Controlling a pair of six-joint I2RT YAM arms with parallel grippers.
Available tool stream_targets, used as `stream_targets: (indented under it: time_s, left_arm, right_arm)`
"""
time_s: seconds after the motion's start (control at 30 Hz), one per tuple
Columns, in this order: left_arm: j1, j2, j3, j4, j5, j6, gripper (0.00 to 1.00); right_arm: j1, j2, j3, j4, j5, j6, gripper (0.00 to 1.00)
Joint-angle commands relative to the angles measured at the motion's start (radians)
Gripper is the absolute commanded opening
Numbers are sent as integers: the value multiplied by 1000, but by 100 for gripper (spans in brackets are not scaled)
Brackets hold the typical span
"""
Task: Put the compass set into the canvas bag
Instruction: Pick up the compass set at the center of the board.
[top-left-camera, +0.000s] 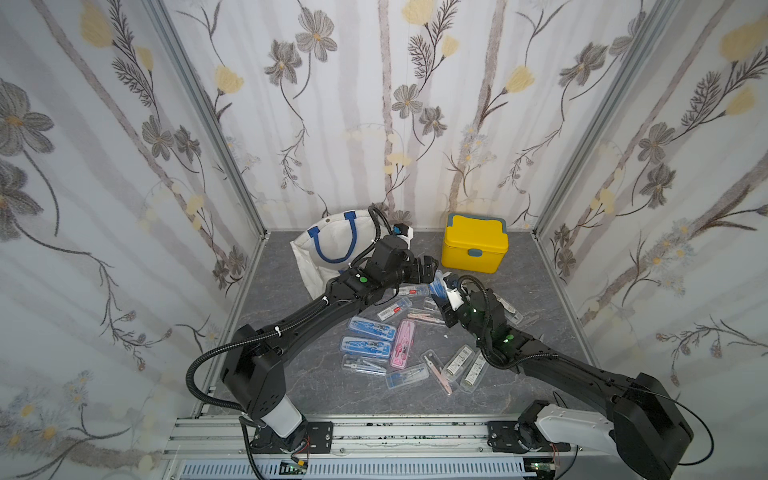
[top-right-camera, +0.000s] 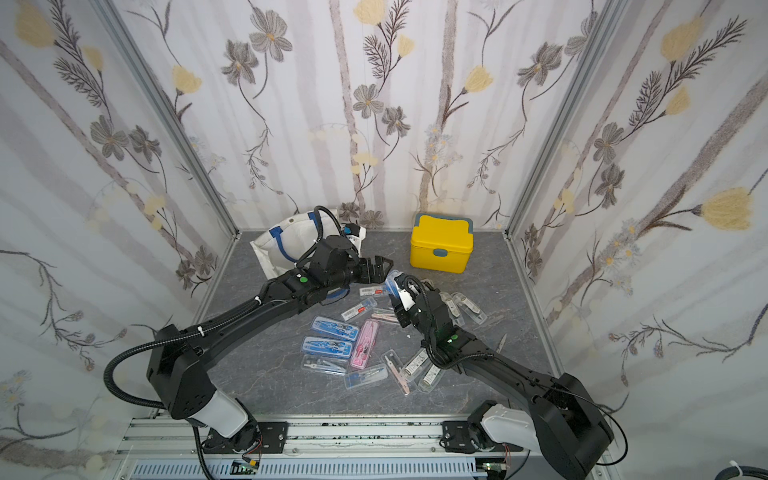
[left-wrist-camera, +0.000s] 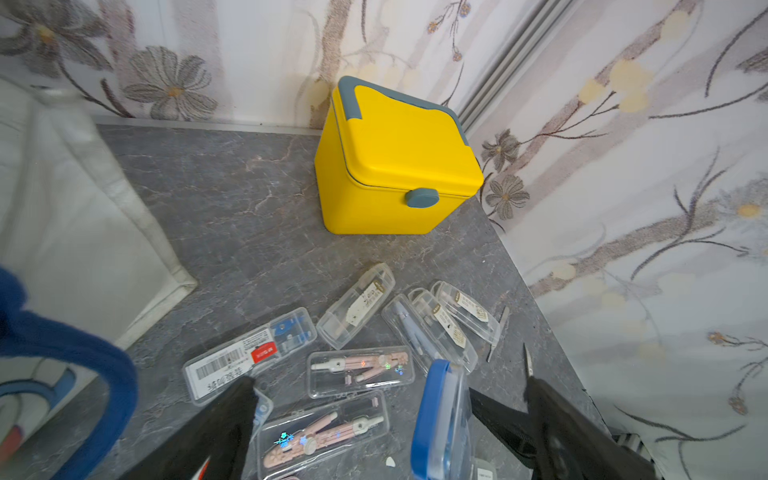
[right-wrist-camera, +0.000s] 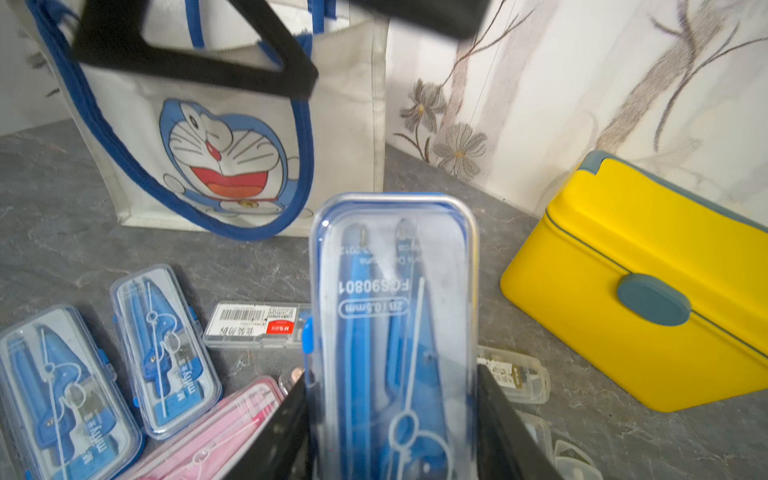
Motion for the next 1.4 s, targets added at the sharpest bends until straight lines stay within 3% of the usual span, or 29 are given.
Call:
stream_targets:
  time_s: [0.0, 0.13, 0.53, 0.83, 0.97, 1.37]
  left_arm:
    - [-11, 27, 32, 32, 60, -27, 98]
    - [-25, 54, 59, 28, 76, -29, 92]
    - [-31, 80, 69, 26, 114, -30, 64]
    - [-30, 75, 42, 71, 152, -22, 54]
    - [-30, 77, 40, 83, 160, -22, 40]
    - [-27, 68, 25, 114, 186, -31, 20]
  right_arm:
    - [-1, -14, -1, 106, 14, -7, 45]
    - [-3, -19, -2, 119, 25, -7, 45]
    - [-24, -18, 8, 149, 3, 7, 46]
    - [-35, -5, 24, 159, -52, 25, 45]
    - [-35, -1, 28, 163, -67, 34, 45]
    - [-36, 7, 31, 189, -70, 51, 46]
